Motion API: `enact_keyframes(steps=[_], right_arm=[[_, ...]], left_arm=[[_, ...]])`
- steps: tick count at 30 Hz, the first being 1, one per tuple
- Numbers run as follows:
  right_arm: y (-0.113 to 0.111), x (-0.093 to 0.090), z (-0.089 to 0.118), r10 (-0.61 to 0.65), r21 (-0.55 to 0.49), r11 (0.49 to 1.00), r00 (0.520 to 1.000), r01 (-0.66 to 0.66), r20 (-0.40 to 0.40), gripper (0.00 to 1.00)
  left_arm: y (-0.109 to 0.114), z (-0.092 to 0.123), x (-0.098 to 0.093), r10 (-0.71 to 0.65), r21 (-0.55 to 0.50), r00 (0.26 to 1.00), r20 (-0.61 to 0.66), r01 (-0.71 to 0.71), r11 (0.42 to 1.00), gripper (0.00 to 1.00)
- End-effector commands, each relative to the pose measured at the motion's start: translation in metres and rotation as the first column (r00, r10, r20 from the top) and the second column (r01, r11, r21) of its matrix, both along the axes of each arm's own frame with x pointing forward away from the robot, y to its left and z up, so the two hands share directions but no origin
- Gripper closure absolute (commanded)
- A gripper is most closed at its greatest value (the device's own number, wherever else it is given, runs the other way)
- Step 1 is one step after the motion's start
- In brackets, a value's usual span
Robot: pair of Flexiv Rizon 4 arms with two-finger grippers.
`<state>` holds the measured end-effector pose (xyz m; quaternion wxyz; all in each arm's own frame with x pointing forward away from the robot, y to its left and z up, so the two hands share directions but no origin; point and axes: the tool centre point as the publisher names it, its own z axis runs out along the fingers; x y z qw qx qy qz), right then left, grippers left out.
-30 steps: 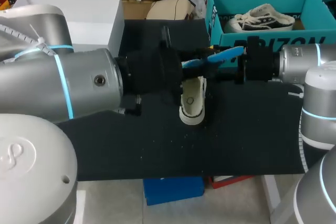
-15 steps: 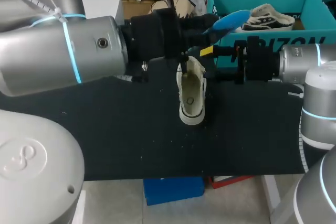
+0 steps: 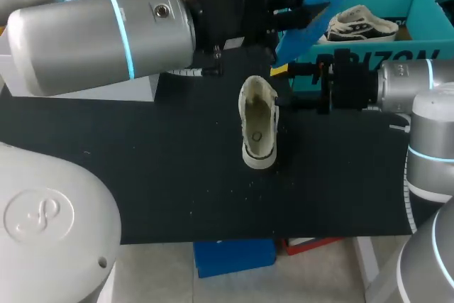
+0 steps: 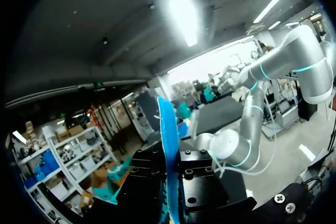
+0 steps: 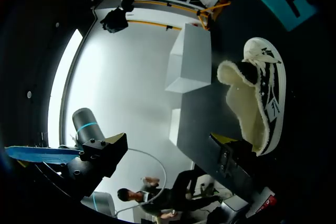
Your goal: Take the shoe out of the shoebox, open the shoe tongue, remove and reinsert the insole, then place the shoe into the shoebox
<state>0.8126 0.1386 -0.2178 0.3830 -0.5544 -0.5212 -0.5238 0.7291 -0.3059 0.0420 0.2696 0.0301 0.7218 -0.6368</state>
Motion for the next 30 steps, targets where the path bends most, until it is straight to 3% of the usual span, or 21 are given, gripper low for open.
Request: enact_keyframes(steps=[1,11,27,30], right_arm=[[0.002,0.000,-0.001,-0.004,0.001,1.000,1.000,0.004,0.001,0.00],[0.002,0.000,-0.001,-0.004,0.001,1.000,1.000,0.004,0.001,0.00],[0.002,0.000,-0.001,-0.004,0.001,1.000,1.000,0.004,0.001,0.00],[0.002,0.000,-0.001,-0.004,0.001,1.000,1.000,0.004,0.001,0.00]], left_arm=[[-0.002,0.005,0.006,0.079,-0.027,0.997,-0.003,-0.079,0.997,1.00],[0.009,0.017,0.051,0.158,-0.016,0.987,-0.015,-0.158,0.987,1.00],[0.057,0.011,0.128,0.311,-0.004,0.935,-0.171,-0.316,0.949,1.00],[0.064,0.013,0.132,0.324,-0.018,0.930,-0.176,-0.332,0.943,1.00]])
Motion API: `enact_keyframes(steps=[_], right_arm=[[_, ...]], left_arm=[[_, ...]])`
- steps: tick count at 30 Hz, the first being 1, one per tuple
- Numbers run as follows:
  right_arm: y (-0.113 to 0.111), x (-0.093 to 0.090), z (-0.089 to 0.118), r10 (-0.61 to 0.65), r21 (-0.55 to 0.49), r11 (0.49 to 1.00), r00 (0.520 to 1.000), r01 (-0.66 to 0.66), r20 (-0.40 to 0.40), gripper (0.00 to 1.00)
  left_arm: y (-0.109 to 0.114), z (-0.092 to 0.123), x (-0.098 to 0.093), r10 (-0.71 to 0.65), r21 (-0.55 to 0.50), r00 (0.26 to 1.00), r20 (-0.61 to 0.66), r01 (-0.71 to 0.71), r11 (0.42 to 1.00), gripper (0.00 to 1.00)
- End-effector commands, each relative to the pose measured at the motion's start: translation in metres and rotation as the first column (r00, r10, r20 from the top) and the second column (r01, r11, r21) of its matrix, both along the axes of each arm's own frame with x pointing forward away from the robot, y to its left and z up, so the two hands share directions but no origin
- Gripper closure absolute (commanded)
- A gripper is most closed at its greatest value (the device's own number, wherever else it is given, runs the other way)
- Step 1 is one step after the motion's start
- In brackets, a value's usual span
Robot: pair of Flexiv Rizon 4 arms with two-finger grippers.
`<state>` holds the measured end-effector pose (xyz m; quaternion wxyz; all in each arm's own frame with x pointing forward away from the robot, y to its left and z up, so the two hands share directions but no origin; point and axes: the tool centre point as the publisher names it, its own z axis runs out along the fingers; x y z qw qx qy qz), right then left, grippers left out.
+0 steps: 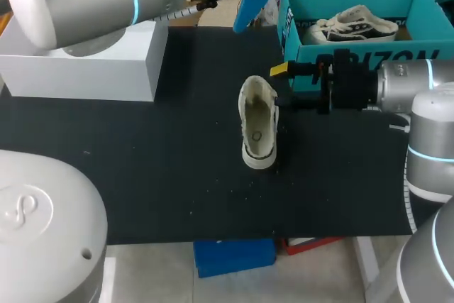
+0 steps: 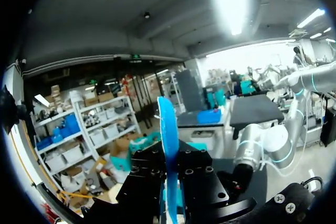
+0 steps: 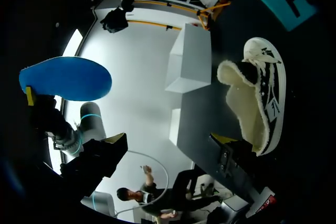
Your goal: Take the shoe out of the shoebox, open the shoe tongue, remove and reinsert the insole, then place the shoe into the shoebox
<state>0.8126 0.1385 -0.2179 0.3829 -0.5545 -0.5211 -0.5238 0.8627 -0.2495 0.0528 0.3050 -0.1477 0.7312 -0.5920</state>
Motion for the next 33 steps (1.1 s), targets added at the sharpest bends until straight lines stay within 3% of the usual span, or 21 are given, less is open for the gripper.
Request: enact_keyframes(steps=[1,17,24,33], right_arm=[[0.002,0.000,-0.001,-0.003,0.001,1.000,1.000,0.003,0.001,0.00],[0.002,0.000,-0.001,-0.003,0.001,1.000,1.000,0.003,0.001,0.00],[0.002,0.000,-0.001,-0.003,0.001,1.000,1.000,0.003,0.001,0.00],[0.002,0.000,-0.001,-0.003,0.001,1.000,1.000,0.003,0.001,0.00]], left_arm=[[0.008,0.002,-0.002,0.010,-0.024,1.000,0.010,-0.009,1.000,1.00],[0.009,0.001,-0.002,-0.014,-0.034,0.999,0.034,0.016,0.999,1.00],[0.022,-0.002,0.021,-0.134,0.023,0.985,0.109,0.132,0.991,1.00],[0.027,-0.004,0.050,-0.335,0.212,0.902,0.274,0.283,0.935,1.00]])
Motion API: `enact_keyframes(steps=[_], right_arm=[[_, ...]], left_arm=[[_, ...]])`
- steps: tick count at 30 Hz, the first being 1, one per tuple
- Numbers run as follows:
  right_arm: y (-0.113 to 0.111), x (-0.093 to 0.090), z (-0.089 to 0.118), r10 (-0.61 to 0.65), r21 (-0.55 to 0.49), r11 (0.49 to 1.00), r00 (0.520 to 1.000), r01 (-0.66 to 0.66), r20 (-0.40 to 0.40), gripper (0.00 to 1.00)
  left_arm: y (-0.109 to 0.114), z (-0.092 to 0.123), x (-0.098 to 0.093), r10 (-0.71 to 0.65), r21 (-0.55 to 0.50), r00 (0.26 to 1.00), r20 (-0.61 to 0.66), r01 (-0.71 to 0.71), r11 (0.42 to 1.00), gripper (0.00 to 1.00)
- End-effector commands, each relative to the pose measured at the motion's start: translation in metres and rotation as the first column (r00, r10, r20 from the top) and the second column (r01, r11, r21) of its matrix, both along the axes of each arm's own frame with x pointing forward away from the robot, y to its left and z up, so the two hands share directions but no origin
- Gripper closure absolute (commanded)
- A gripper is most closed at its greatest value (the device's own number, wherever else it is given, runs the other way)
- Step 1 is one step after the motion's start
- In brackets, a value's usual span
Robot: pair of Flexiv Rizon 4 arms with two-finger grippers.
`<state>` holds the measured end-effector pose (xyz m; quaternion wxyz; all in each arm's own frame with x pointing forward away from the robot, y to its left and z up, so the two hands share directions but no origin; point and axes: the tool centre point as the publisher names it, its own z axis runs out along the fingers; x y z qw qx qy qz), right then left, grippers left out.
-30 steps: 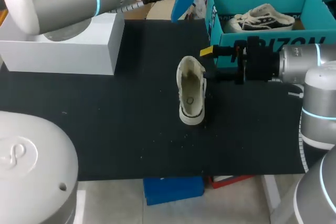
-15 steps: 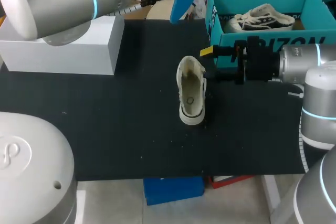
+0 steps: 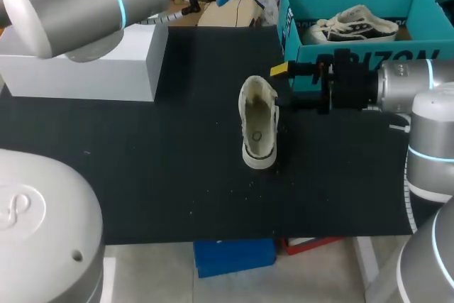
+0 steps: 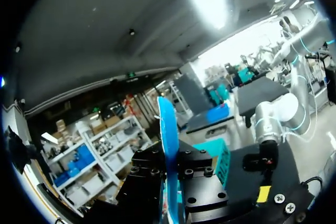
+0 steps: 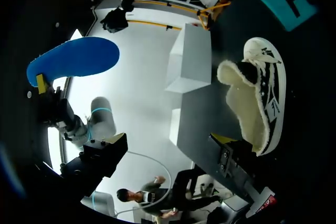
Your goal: Take the shoe out of the shoebox, open the shoe tongue, remove and reinsert the insole, then place the shoe into the shoebox
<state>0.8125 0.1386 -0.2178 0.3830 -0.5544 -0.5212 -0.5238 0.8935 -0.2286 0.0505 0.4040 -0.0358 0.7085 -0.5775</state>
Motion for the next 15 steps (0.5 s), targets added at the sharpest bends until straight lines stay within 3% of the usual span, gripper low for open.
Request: enact_keyframes(steps=[1,6,15], right_arm=[[0.002,0.000,-0.001,-0.004,0.001,1.000,1.000,0.004,0.001,0.00],[0.002,0.000,-0.001,-0.004,0.001,1.000,1.000,0.004,0.001,0.00],[0.002,0.000,-0.001,-0.004,0.001,1.000,1.000,0.004,0.001,0.00]], left_arm=[[0.006,-0.004,0.021,-0.286,0.139,0.958,0.026,0.279,0.950,1.00],[0.010,-0.008,0.031,-0.387,0.143,0.915,0.114,0.371,0.918,1.00],[0.012,-0.007,0.035,-0.347,0.130,0.930,0.123,0.331,0.935,1.00]])
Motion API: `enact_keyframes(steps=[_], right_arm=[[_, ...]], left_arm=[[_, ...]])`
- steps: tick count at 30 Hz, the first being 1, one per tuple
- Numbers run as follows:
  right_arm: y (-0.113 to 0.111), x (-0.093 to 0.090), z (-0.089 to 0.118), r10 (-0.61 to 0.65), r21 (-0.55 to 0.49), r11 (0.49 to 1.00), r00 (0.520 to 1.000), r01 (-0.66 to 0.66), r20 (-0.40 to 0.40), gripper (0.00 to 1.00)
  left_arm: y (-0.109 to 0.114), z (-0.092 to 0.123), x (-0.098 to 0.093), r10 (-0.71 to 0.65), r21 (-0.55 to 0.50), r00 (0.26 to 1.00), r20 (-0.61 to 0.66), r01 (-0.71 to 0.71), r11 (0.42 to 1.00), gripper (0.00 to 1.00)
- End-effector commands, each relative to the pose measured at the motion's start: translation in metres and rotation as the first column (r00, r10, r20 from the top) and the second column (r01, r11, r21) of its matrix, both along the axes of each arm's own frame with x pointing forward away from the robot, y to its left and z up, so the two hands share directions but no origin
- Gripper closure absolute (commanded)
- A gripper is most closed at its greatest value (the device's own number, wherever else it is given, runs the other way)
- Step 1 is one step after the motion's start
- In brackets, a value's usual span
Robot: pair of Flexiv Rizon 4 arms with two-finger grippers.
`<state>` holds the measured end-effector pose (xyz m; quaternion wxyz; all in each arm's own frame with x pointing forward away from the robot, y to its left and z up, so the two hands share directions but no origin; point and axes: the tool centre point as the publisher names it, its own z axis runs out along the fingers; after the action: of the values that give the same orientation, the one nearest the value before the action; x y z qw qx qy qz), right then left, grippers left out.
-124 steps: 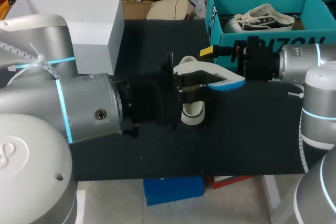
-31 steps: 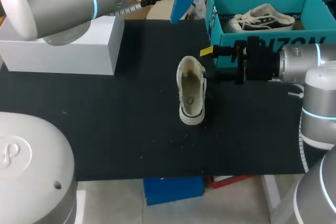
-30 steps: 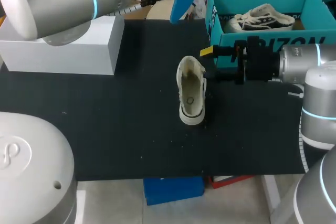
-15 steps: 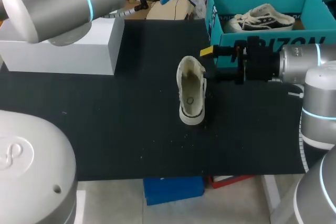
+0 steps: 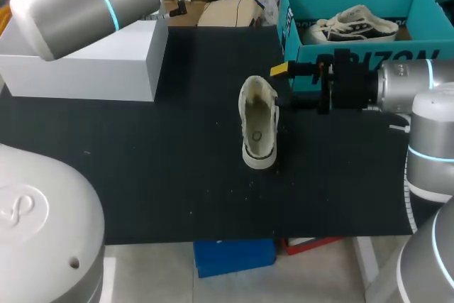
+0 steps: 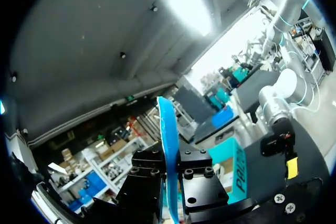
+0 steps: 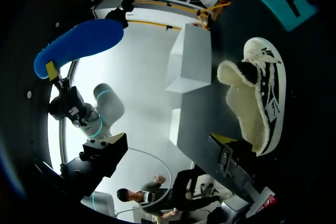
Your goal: Take the shoe out of the shoebox, open the shoe tongue, remove and reinsert the insole, then place the shoe into the shoebox
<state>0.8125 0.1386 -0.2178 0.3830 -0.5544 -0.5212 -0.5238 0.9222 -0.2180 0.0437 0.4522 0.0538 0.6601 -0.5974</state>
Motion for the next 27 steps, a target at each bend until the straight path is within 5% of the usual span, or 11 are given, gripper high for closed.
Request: enact_keyframes(steps=[1,10,27], right_arm=[[0.002,0.000,-0.001,-0.004,0.001,1.000,1.000,0.004,0.001,0.00],[0.002,0.000,-0.001,-0.004,0.001,1.000,1.000,0.004,0.001,0.00],[0.002,0.000,-0.001,-0.004,0.001,1.000,1.000,0.004,0.001,0.00]], left_arm=[[0.001,0.000,0.007,-0.242,0.137,0.967,-0.076,0.251,0.958,1.00],[-0.008,0.011,0.006,-0.228,0.130,0.972,-0.054,0.233,0.964,1.00],[-0.053,0.032,-0.024,-0.167,0.014,0.980,-0.107,0.169,0.985,1.00]])
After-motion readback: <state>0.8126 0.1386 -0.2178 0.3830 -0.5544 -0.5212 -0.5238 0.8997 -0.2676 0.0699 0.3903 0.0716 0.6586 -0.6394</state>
